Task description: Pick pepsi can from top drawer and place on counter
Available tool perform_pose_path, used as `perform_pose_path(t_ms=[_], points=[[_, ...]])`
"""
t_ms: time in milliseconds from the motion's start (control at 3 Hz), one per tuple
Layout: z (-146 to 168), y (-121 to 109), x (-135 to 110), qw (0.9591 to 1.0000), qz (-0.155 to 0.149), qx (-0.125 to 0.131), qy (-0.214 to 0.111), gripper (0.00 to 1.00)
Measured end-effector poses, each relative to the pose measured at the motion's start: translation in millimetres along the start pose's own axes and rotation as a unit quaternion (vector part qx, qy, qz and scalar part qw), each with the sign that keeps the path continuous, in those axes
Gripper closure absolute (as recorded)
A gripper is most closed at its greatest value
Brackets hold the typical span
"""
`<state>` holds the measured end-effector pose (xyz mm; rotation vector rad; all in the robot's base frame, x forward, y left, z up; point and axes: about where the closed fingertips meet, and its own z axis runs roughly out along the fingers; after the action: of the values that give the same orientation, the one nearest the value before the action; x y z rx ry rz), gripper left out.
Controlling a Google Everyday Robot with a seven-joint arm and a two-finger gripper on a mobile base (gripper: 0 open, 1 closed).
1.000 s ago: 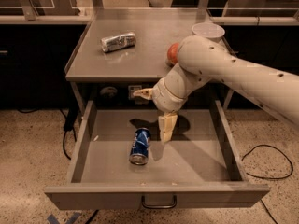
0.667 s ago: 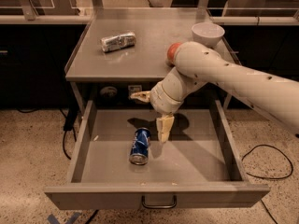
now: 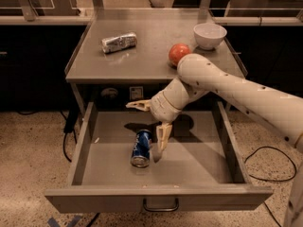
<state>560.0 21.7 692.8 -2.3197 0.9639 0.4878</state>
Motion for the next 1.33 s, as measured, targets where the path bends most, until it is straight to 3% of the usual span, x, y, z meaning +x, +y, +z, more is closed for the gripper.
perform_pose_path(t_ms=[333,1000,1333], points=[[0,0,0,1.0,0.0,0.0,0.0,0.0],[11,-4,-18,0.9963,-0.05,-0.055,0.041,0.0],[12,-3,-18,0.9961,-0.049,-0.058,0.046,0.0]])
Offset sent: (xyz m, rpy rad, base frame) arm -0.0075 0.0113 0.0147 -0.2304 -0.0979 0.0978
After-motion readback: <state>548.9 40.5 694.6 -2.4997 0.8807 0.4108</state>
